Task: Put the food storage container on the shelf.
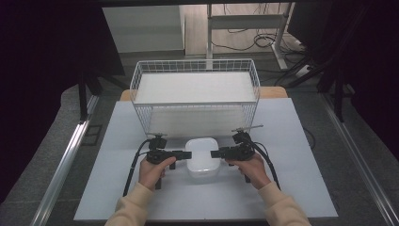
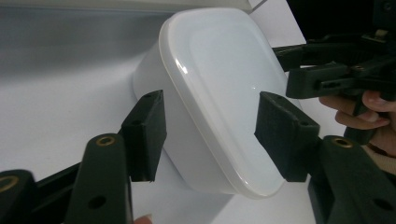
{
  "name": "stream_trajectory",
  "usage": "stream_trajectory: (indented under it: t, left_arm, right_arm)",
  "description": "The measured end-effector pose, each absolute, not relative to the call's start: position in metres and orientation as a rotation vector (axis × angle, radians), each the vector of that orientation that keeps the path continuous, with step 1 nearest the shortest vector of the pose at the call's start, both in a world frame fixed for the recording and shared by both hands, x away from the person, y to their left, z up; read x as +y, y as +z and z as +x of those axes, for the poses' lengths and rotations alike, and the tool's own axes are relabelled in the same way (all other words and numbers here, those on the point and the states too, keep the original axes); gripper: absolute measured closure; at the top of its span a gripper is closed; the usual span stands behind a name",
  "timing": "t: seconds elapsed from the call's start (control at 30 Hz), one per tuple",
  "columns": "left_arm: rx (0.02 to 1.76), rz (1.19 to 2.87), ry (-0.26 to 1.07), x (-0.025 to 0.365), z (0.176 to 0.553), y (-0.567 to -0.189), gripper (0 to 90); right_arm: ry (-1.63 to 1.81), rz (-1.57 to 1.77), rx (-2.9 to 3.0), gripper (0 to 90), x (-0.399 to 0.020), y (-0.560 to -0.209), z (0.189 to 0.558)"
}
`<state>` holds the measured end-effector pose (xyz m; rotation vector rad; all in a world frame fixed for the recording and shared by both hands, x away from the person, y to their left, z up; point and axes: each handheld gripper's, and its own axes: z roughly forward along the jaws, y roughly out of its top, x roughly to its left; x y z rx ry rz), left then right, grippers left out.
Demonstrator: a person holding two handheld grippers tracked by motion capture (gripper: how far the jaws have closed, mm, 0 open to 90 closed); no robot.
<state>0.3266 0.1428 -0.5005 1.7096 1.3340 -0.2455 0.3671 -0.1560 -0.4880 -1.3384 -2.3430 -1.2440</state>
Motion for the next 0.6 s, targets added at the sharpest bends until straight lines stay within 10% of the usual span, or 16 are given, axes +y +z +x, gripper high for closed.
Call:
stream_trajectory:
  t: [0.6]
  left_arm:
    - [1.342,1.659,-0.317,0.142,0.318,-0.503,68.8]
  right_arm:
    - [-1.266,-1.392,-2.123,69.6,-0.176,-0.493,0.364]
